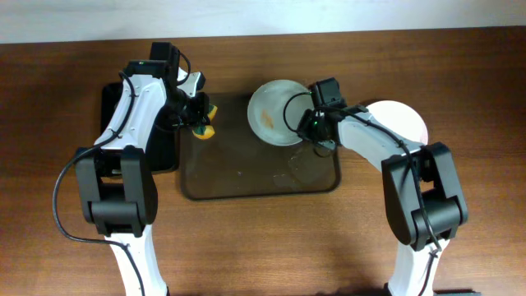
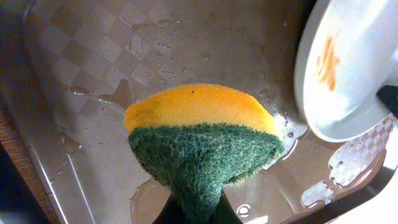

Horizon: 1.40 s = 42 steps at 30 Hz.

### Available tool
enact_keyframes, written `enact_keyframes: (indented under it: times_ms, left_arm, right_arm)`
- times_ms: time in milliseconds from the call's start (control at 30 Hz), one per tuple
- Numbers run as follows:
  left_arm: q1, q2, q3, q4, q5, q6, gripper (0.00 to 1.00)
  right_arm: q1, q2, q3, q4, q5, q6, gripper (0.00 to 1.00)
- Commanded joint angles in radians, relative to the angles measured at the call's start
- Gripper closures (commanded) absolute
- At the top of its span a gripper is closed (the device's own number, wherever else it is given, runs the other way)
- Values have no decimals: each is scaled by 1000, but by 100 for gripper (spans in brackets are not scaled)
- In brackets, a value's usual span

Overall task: Clean dirty plates on tray and stack at the side
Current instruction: 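Move right gripper back and grasp rim of the last tray plate, then scrub the last plate with the sponge while right gripper holds it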

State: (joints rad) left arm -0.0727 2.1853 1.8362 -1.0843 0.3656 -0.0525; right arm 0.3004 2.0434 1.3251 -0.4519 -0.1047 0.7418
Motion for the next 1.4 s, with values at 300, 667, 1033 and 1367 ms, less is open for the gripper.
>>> enact_keyframes:
  times_ms: [300,667,1033,1367]
  left_arm:
    - [-3,10,-4,3,3,-6,99]
    - [-8,10,-4,2,3,-6,100]
    - [-8,10,-4,2,3,-6,99]
    - [-25,10,-4,17,1,-6,99]
  right_arm:
    - [143,-5,188,-283,-116,-263,47]
    - [45,141,303,-243,-224,-730,45]
    - [119,187,303,-216,-179,-361,96]
    - [174,187,302,-277,-27,43,96]
